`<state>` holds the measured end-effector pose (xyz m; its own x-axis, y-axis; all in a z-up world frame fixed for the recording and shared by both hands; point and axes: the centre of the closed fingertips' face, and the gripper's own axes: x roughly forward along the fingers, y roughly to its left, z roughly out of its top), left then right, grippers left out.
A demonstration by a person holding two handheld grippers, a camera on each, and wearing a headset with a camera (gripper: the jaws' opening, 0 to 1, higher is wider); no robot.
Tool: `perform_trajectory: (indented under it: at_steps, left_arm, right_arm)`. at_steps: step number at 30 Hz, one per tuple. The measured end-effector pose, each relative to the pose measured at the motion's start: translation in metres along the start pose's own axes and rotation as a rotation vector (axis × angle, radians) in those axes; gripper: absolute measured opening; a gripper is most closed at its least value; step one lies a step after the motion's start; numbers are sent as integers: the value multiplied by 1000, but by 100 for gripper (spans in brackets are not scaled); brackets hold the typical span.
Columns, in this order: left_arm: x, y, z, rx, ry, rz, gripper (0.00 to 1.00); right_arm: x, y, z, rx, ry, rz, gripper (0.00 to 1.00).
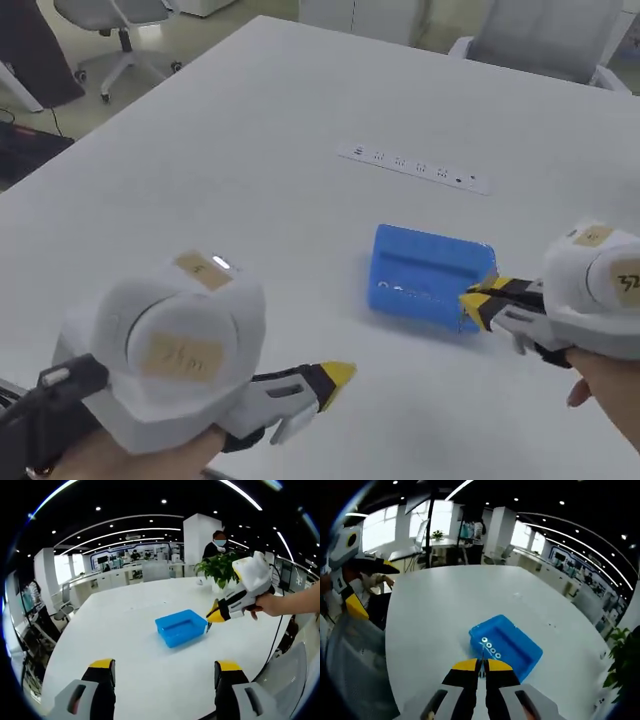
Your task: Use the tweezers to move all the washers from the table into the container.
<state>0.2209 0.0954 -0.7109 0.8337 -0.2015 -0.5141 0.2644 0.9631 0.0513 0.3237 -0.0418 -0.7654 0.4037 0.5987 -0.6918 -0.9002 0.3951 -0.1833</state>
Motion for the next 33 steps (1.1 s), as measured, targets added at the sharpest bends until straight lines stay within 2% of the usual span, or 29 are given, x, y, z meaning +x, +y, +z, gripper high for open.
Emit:
perform_trajectory:
  at_steps: [4,8,12,15,20,22,24,27,33]
  left_arm:
    - [-2,0,2,-9,-15,3,81]
    - [-5,-1,2,-15,-24,1,81]
    - [-7,-1,0,-22,-28,0,81]
    - [-9,-1,-1,-24,-30,3,81]
    - [-10,2,-4,-33,-29,9,80]
    - [-11,3,-6,-39,-29,12,80]
    - [-12,4,-7,-44,-30,15,80]
    - [-13,6,-10,-55,-30,17,81]
    - [-15,12,-18,-60,-13,28,81]
  right_arm:
    - [8,18,-24,-42,96,62,1]
    - [19,28,-38,-64,145,87,1]
    - [29,39,-50,-138,207,134,1]
    - [35,47,-52,-191,223,157,1]
    - [46,56,-46,-264,235,197,1]
    - [53,60,-46,-340,251,225,1]
    - [60,66,-46,-375,265,244,1]
    - [68,75,-50,-459,289,306,1]
    - [81,85,-55,-466,336,364,2]
